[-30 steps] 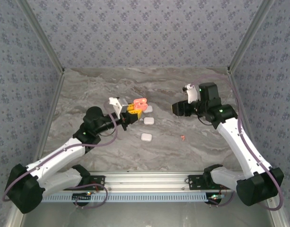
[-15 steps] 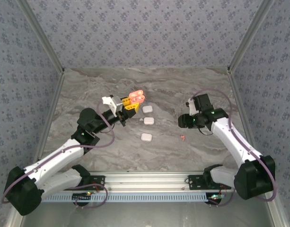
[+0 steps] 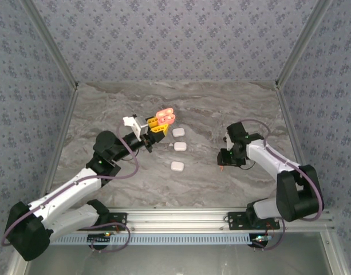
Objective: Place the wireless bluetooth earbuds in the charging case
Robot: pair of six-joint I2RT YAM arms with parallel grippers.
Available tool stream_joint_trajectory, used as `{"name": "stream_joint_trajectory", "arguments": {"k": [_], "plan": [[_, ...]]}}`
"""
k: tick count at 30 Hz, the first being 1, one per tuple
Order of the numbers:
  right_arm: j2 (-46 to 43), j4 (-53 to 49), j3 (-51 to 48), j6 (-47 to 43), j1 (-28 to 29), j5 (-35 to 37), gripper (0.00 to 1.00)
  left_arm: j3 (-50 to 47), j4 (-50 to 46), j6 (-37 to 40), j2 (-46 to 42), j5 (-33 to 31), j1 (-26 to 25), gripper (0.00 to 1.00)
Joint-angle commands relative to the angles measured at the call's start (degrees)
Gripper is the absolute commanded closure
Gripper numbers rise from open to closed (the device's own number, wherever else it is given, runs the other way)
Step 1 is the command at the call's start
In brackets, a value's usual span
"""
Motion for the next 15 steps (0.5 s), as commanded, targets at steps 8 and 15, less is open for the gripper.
{"name": "stream_joint_trajectory", "arguments": {"k": [8, 15], "plan": [[4.22, 2.46, -0.15, 1.02, 1.55, 1.68, 0.6, 2.79, 1.7, 0.87, -0.33, -1.13, -0.16, 1.0], [6.81, 2.75, 0.4, 0.73, 2.17, 2.32, 0.63, 3.12, 1.16, 1.04, -0.2, -1.26, -0.27, 1.0]]}}
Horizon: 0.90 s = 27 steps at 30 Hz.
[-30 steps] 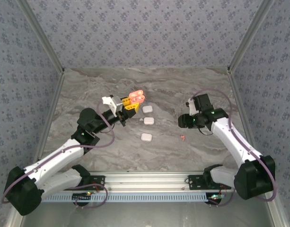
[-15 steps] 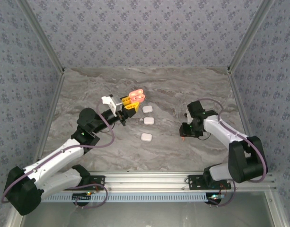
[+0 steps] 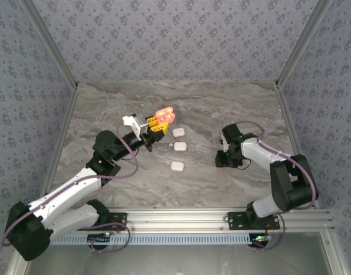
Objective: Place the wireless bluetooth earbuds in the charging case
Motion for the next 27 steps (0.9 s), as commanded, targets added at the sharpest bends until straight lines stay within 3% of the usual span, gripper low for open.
{"name": "stream_joint_trajectory", "arguments": {"k": [1, 18, 27], "plan": [[1.26, -0.05, 0.57, 0.6, 0.57, 1.08, 0.65, 2.78, 1.14, 0.93, -0.26, -0.89, -0.18, 1.0], [2.94, -0.05, 1.97, 0.22, 1.51, 1.17, 0.76, 2.9, 0.04, 1.18, -0.44, -1.04, -0.27, 1.0], [-7.8, 1.18, 2.33, -2.37, 1.7, 0.53, 0.78, 2.14, -1.06, 0.14, -0.15, -1.04, -0.26, 1.0]]}}
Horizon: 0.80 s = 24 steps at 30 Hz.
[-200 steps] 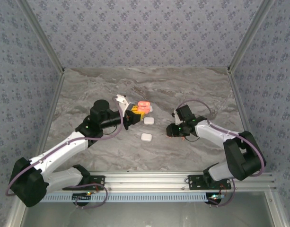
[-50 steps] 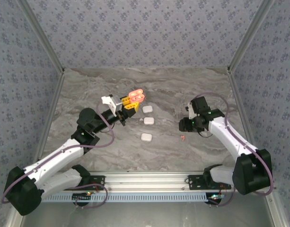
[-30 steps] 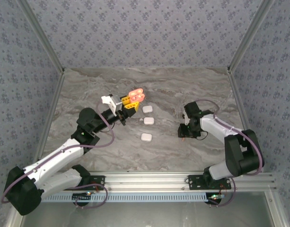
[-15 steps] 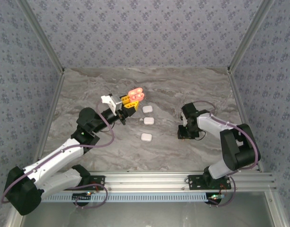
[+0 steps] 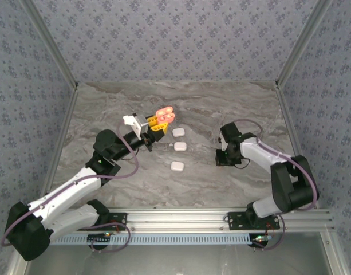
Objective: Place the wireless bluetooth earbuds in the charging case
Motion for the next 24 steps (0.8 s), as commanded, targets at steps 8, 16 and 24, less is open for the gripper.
{"name": "stream_joint_trajectory", "arguments": {"k": [8, 16, 24], "plan": [[-10.43, 1.26, 3.4, -2.83, 0.25, -0.62, 0.79, 0.76, 0.87, -1.45, 0.42, -0.3, -0.28, 1.0], [-3.01, -1.0, 4.56, -1.66, 0.65, -0.14, 0.79, 0.5, 0.13, -1.52, 0.29, -0.52, -0.32, 1.0], [6.84, 0.48, 4.31, -0.59, 1.98, 0.71, 0.79, 0.55, -0.76, -1.0, -0.55, -0.94, -0.31, 1.0]]}}
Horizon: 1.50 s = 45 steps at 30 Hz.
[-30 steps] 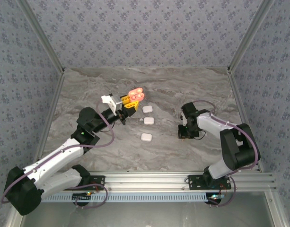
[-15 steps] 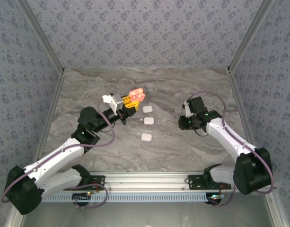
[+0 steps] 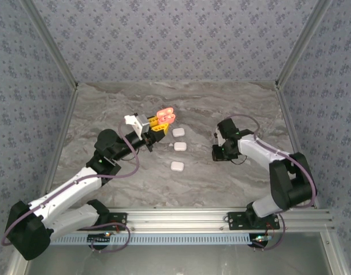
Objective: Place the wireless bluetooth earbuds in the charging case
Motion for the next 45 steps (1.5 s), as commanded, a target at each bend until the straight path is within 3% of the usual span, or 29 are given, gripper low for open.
{"name": "stream_joint_trajectory", "arguments": {"k": [1, 14, 19, 26, 37, 45], "plan": [[2.64, -1.29, 0.87, 0.91, 0.45, 0.59, 0.79, 0.71, 0.34, -0.39, -1.03, -0.75, -0.31, 1.0], [7.46, -3.3, 2.7, 0.03, 0.65, -1.09, 0.71, 0.71, 0.03, -0.13, -1.22, -0.86, -0.27, 1.0], [7.21, -4.69, 4.23, -0.6, 0.89, 1.53, 0.63, 0.71, -0.29, -0.04, -1.68, -1.06, -0.32, 1.0], [8.4, -5.49, 5.66, -1.19, 1.0, 4.05, 0.59, 0.71, -0.81, 0.18, -2.05, -1.25, -0.3, 1.0], [10.71, -5.98, 6.34, -1.21, 2.48, 2.79, 0.67, 0.88, -1.17, 0.54, -2.21, -1.4, -0.29, 1.0], [7.09, -7.52, 5.99, -1.5, 2.67, 3.59, 0.74, 0.76, -1.23, 0.37, -1.87, -1.51, -0.3, 1.0]]}}
